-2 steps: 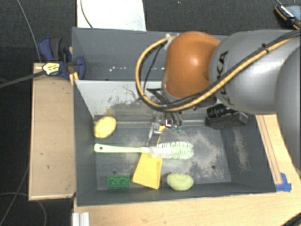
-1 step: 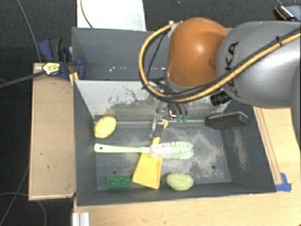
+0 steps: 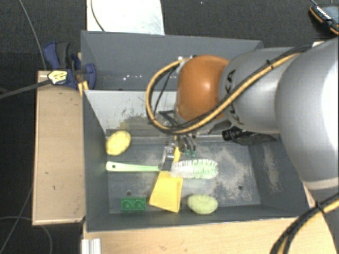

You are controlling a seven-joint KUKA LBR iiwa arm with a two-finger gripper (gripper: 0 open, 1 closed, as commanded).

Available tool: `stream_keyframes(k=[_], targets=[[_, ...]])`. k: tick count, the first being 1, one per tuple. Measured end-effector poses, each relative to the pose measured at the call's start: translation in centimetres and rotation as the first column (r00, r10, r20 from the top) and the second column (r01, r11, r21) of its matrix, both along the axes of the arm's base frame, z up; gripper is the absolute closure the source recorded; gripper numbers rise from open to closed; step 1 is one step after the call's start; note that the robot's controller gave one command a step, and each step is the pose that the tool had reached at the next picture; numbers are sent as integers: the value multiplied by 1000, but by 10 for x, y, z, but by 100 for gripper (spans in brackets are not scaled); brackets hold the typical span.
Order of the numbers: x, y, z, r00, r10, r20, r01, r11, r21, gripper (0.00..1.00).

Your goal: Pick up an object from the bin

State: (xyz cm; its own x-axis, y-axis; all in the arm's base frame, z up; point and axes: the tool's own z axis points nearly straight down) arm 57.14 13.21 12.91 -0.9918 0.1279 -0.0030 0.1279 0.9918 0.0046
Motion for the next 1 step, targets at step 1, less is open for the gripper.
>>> stream_keyframes(k=[1], targets=[[-41,13,43,993,121,17,-121,993,-2,0]])
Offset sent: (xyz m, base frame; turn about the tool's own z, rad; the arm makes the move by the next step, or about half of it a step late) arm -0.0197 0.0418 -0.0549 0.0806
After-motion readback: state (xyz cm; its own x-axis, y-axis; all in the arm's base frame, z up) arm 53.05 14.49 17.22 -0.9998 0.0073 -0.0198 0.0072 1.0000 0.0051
